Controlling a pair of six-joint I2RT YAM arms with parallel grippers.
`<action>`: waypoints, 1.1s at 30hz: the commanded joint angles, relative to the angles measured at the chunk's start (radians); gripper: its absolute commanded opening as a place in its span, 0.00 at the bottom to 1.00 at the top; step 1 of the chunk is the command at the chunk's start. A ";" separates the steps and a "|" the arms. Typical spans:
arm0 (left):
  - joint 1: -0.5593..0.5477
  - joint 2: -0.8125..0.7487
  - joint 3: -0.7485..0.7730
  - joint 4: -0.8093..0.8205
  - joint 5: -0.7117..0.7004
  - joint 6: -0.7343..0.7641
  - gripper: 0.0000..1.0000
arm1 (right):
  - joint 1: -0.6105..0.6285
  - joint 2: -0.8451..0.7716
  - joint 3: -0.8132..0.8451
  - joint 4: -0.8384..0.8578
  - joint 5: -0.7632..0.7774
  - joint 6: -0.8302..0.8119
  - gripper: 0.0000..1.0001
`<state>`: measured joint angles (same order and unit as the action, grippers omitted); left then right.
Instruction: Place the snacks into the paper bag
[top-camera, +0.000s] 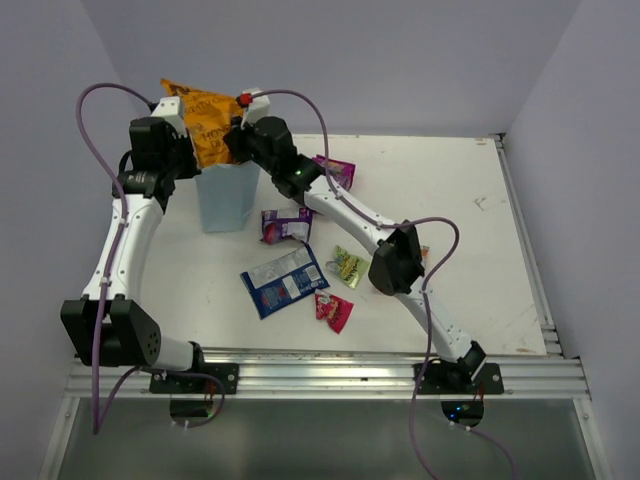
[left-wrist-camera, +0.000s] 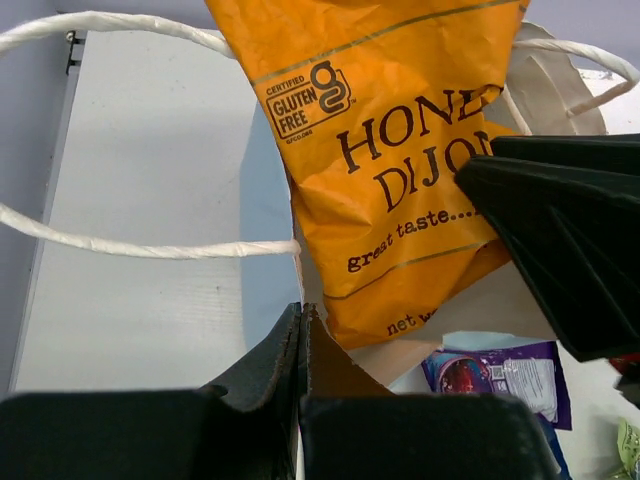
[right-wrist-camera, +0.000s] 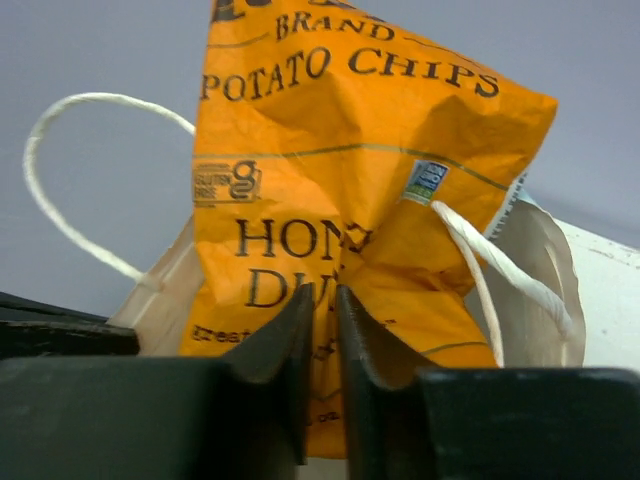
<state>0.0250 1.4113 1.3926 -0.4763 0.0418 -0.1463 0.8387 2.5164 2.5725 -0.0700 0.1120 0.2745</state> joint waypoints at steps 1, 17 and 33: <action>0.006 0.012 0.011 0.065 -0.037 0.002 0.00 | 0.005 -0.133 -0.006 -0.031 -0.009 -0.070 0.30; 0.046 0.084 0.060 0.094 -0.209 -0.012 0.00 | -0.012 -0.287 -0.021 -0.120 0.067 -0.151 0.99; 0.059 0.075 0.032 0.084 -0.243 -0.004 0.00 | -0.268 -0.079 -0.115 -0.504 0.261 -0.060 0.99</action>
<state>0.0776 1.4971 1.4178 -0.4149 -0.1879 -0.1467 0.5442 2.3871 2.4916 -0.4435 0.3092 0.1978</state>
